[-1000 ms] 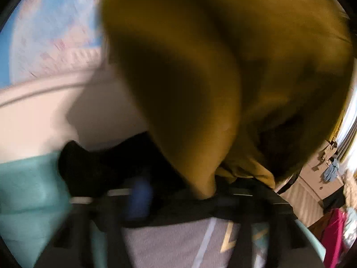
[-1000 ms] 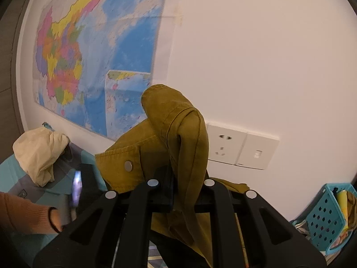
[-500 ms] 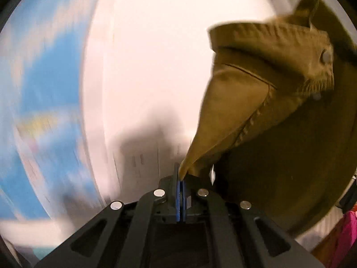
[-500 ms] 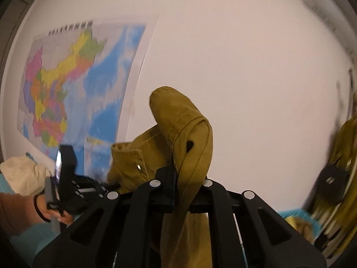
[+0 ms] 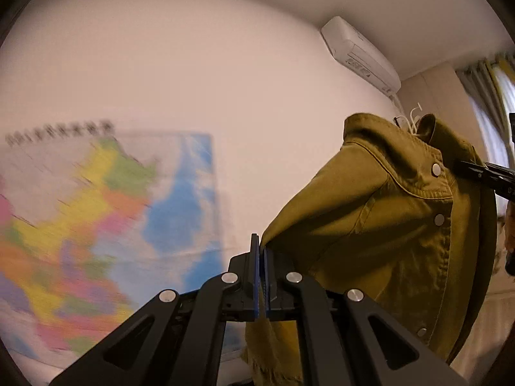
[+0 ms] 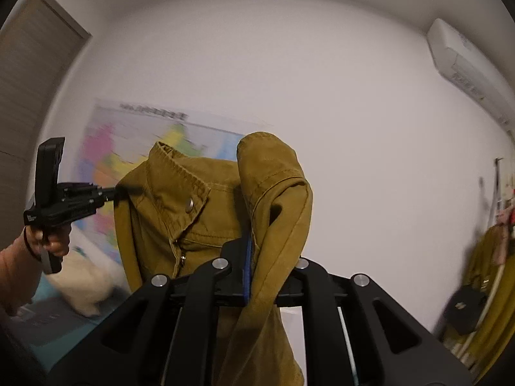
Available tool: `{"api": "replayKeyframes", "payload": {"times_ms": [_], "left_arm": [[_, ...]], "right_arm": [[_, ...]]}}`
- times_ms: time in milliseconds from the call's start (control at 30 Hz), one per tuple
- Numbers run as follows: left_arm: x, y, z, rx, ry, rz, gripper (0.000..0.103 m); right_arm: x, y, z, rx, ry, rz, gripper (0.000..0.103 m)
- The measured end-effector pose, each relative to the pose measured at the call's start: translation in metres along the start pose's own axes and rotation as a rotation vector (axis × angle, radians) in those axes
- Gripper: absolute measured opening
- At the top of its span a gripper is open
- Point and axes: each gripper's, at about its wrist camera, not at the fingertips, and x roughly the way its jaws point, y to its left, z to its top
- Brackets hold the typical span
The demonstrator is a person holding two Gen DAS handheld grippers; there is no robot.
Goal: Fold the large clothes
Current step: 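Lift the jacket with the right tool while the left tool grasps its other shoulder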
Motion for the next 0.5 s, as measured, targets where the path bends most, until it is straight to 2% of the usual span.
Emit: {"api": "replayKeyframes", "payload": {"times_ms": [33, 167, 267, 300, 400, 467, 500], "left_arm": [[-0.019, -0.012, 0.006, 0.023, -0.006, 0.042, 0.001], [-0.089, -0.009, 0.01, 0.1, -0.018, 0.165, 0.001], [-0.133, -0.029, 0.002, 0.175, 0.024, 0.252, 0.001], [-0.14, -0.03, -0.002, 0.204, 0.053, 0.292, 0.001], [-0.145, -0.024, -0.007, 0.208, 0.108, 0.324, 0.0], [-0.139, -0.008, -0.015, 0.221, 0.099, 0.452, 0.0], [-0.136, 0.0, -0.023, 0.208, 0.122, 0.476, 0.0]], "right_arm": [[-0.008, 0.008, 0.001, 0.002, -0.012, 0.03, 0.009], [-0.036, 0.039, 0.006, 0.001, -0.077, 0.136, 0.01], [-0.044, 0.054, 0.006, 0.044, -0.121, 0.222, 0.01], [-0.04, 0.06, 0.004, 0.044, -0.118, 0.24, 0.01], [-0.01, 0.07, -0.01, 0.092, -0.108, 0.326, 0.01], [0.02, 0.073, -0.025, 0.147, -0.058, 0.372, 0.01], [0.042, 0.077, -0.034, 0.175, -0.024, 0.389, 0.01]]}}
